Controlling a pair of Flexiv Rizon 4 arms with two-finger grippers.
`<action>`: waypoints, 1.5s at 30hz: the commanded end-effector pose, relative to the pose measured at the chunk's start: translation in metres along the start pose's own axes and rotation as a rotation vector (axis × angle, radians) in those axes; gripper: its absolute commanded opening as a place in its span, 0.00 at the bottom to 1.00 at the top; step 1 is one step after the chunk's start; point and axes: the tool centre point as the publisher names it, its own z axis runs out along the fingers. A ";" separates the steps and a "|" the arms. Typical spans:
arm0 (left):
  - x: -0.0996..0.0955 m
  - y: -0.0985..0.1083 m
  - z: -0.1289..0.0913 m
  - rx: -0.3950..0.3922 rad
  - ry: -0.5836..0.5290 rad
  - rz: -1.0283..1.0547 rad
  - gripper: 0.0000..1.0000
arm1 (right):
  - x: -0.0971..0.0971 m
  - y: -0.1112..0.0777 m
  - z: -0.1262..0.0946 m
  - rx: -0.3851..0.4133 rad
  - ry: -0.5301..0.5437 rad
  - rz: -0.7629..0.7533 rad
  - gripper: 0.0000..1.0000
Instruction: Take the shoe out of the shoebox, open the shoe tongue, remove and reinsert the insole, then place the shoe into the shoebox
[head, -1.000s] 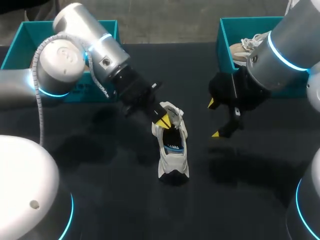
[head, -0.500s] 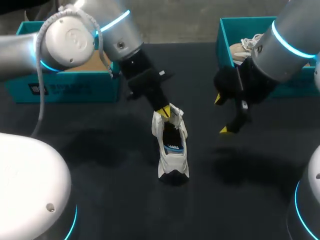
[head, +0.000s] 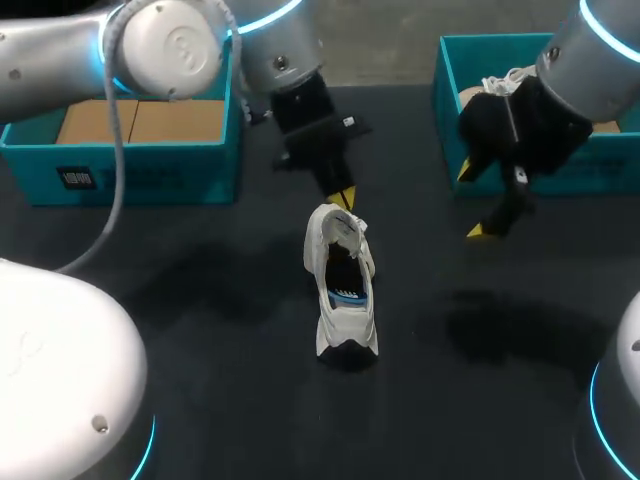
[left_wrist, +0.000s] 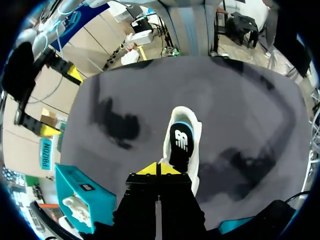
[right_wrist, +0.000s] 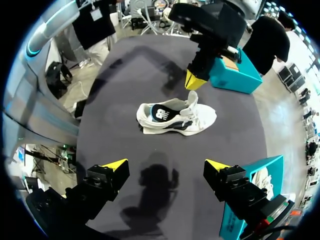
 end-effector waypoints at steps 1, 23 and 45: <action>-0.006 0.008 0.004 0.008 0.098 -0.006 0.00 | 0.006 -0.004 -0.002 -0.005 -0.010 -0.001 1.00; 0.017 0.005 0.041 -0.050 0.169 -0.045 0.00 | 0.006 -0.004 -0.002 -0.005 -0.010 -0.001 1.00; 0.046 -0.022 0.107 0.006 0.394 0.080 0.00 | 0.006 -0.004 -0.002 -0.005 -0.010 -0.001 1.00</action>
